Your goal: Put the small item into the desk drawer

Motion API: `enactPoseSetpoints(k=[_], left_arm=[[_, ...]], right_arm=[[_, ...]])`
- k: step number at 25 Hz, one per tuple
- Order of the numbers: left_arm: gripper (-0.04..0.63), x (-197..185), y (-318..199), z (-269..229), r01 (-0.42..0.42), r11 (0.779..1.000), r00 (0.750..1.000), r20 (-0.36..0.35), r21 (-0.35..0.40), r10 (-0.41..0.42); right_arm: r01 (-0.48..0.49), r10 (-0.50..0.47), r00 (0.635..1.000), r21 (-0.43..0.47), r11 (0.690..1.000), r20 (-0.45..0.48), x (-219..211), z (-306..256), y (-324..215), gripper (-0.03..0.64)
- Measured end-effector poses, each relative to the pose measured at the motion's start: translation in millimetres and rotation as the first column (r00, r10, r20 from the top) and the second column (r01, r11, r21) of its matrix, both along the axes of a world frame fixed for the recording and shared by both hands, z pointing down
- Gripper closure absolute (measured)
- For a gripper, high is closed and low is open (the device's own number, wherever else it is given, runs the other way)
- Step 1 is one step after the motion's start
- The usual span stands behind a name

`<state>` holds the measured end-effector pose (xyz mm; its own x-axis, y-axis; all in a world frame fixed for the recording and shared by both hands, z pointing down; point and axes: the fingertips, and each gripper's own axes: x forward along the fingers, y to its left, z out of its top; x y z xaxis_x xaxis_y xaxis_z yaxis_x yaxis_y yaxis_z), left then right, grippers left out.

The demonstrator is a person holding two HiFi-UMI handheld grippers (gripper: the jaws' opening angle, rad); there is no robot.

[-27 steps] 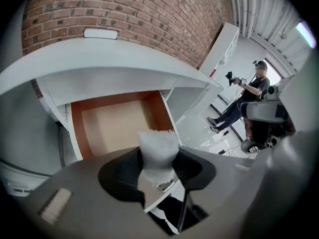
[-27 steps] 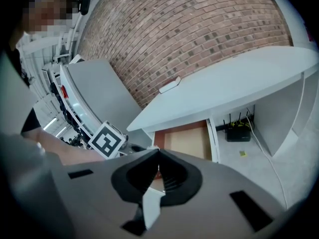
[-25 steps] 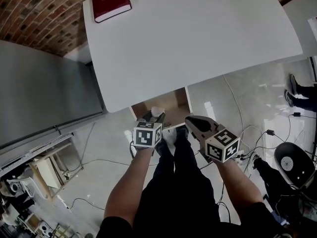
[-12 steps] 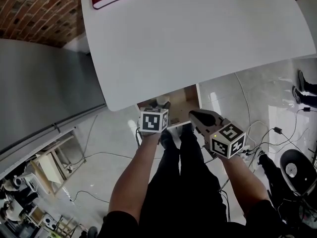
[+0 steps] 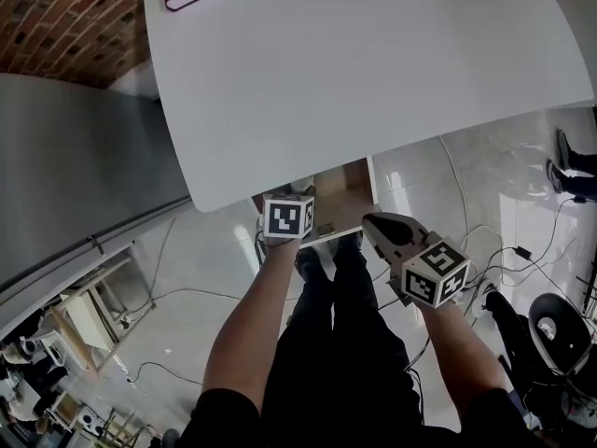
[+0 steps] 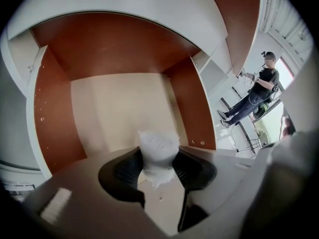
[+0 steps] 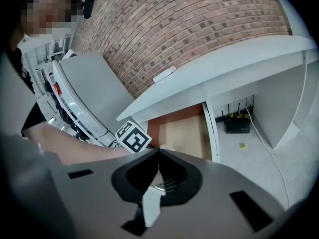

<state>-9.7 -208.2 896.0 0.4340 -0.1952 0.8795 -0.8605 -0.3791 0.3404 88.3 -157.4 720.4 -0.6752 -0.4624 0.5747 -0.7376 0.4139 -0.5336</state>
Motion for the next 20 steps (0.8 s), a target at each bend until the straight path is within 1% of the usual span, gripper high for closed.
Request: enactPoseSetpoints(k=[3, 11, 16, 20], left_arm=[[0.403, -4, 0, 10, -0.014, 1.000, 1.000, 0.020, -0.012, 0.014], [0.403, 9, 13, 30, -0.082, 0.994, 0.996, 0.016, -0.071, 0.084], [0.400, 14, 13, 38, -0.143, 0.988, 0.989, 0.028, -0.066, 0.145], [0.397, 13, 18, 41, -0.140, 0.987, 0.990, 0.024, -0.081, 0.142]], right_arm=[[-0.019, 0.019, 1.000, -0.006, 1.000, 0.010, 0, 2, 4, 0.604], [-0.032, 0.032, 0.999, -0.013, 0.999, 0.011, 5, 7, 10, 0.604], [-0.035, 0.036, 0.999, -0.018, 0.999, 0.011, 6, 10, 16, 0.604], [-0.027, 0.027, 1.000, -0.023, 0.999, 0.007, 7, 11, 21, 0.604]])
